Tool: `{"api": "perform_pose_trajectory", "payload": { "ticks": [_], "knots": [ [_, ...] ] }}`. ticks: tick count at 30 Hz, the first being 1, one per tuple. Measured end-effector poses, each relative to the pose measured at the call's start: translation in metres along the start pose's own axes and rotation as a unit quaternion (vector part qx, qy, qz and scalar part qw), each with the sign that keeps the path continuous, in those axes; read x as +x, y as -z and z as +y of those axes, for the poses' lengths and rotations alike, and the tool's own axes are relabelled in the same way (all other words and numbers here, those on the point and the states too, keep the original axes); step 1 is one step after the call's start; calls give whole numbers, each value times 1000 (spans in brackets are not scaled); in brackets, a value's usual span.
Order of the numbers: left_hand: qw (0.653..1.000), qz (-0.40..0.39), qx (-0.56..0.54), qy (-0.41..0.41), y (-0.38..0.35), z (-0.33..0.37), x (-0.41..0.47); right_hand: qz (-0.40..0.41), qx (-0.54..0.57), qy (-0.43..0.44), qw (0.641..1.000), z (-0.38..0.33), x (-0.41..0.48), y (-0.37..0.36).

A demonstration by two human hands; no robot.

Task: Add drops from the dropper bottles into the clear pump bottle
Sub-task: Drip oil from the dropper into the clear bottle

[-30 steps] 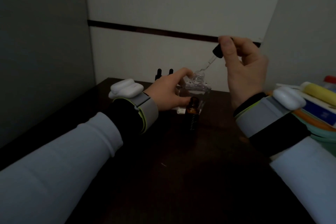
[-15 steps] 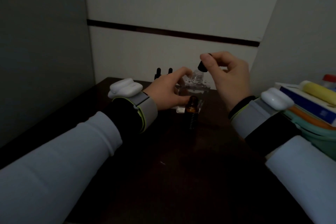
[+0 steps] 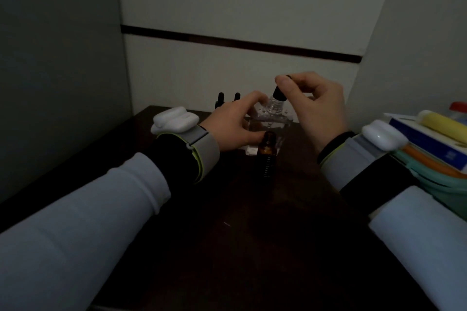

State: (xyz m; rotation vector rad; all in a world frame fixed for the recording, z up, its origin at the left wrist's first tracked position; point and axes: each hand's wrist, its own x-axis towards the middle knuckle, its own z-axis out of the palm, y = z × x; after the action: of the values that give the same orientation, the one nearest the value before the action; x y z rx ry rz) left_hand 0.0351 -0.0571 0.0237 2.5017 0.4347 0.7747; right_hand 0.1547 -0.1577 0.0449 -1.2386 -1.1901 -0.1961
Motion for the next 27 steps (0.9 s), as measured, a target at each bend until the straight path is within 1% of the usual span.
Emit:
{"api": "perform_pose_trajectory", "payload": {
  "ticks": [4,6,11,14,17,19,21,25,27],
  "knots": [
    [1000,-1,-4,-1,0,1,0,3,-10,22,1000,-1,-1,0],
    [1000,-3,-3,-2,1,1,0,12,-4,19,1000,-1,-1,0],
    [1000,-5,1,0,1,1,0,-3,-19,25,999,0,-2,-1],
    [1000,-6,-3,1,1,0,1,31,11,37,999,-7,1,2],
    [1000,-8,-5,1,0,-2,1,83,34,69,994,-18,8,9],
    [1000,-7,-3,0,0,-2,2,103,54,79,990,-24,12,14],
    [1000,-6,-3,2,0,-2,2,93,68,71,991,-27,12,15],
    [1000,-3,2,4,-1,-2,1,24,51,44,997,-23,2,9],
    [1000,-1,7,5,-1,-2,1,6,46,35,998,-21,0,6]
  ]
}}
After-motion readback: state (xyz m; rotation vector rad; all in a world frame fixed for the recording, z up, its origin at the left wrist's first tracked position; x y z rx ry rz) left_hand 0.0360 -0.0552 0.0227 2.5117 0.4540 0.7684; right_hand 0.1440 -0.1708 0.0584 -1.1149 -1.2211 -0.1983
